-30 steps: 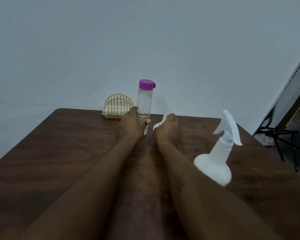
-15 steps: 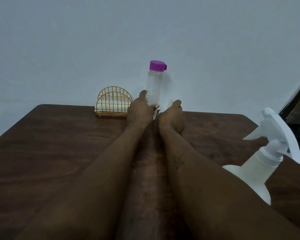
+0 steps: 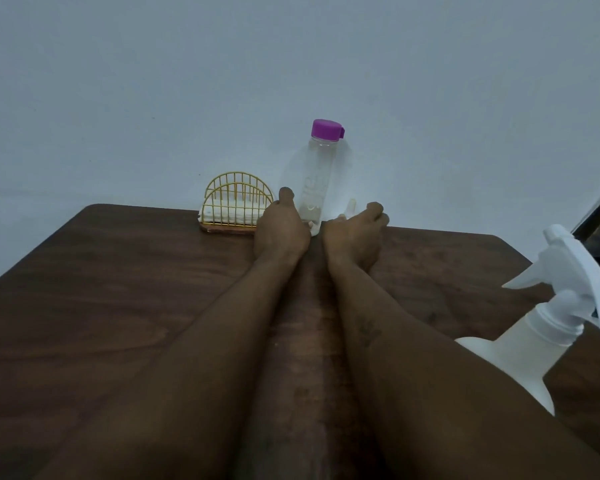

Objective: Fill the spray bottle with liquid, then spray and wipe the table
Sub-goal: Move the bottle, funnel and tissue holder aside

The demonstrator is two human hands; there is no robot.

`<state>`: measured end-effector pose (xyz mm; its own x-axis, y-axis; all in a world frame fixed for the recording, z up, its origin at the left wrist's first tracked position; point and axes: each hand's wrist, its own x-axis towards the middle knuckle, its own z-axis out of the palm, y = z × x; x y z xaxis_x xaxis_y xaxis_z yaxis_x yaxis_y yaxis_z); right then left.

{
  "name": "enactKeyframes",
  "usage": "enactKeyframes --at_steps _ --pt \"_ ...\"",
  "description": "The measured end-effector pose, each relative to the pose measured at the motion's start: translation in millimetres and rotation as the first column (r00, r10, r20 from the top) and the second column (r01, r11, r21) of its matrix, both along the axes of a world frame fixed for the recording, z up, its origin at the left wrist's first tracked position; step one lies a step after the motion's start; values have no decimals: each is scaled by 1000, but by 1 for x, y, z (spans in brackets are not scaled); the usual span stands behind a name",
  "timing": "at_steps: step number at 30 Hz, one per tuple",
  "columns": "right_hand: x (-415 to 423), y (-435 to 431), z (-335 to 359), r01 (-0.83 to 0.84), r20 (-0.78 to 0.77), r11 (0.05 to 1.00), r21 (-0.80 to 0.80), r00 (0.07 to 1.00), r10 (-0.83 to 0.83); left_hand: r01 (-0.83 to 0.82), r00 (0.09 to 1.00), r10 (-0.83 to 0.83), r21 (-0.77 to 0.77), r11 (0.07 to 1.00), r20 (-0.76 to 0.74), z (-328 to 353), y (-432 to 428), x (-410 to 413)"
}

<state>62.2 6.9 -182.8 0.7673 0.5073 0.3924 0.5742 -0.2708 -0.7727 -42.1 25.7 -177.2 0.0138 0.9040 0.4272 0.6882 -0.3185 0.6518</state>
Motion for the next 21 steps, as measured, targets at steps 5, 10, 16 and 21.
enactKeyframes --at_steps 5,10,16,21 --pt "-29 -14 3 -186 248 977 103 956 156 -256 960 274 226 940 -54 13 -12 -43" --pt "-69 -13 -2 -557 373 830 -32 764 527 -292 942 309 131 947 -133 17 5 -91" --pt "-87 -3 0 -543 276 817 -197 768 577 -221 958 233 87 971 -166 21 8 -113" --pt "-87 -18 5 -537 263 817 -209 774 576 -150 983 157 87 985 -92 29 -7 -131"
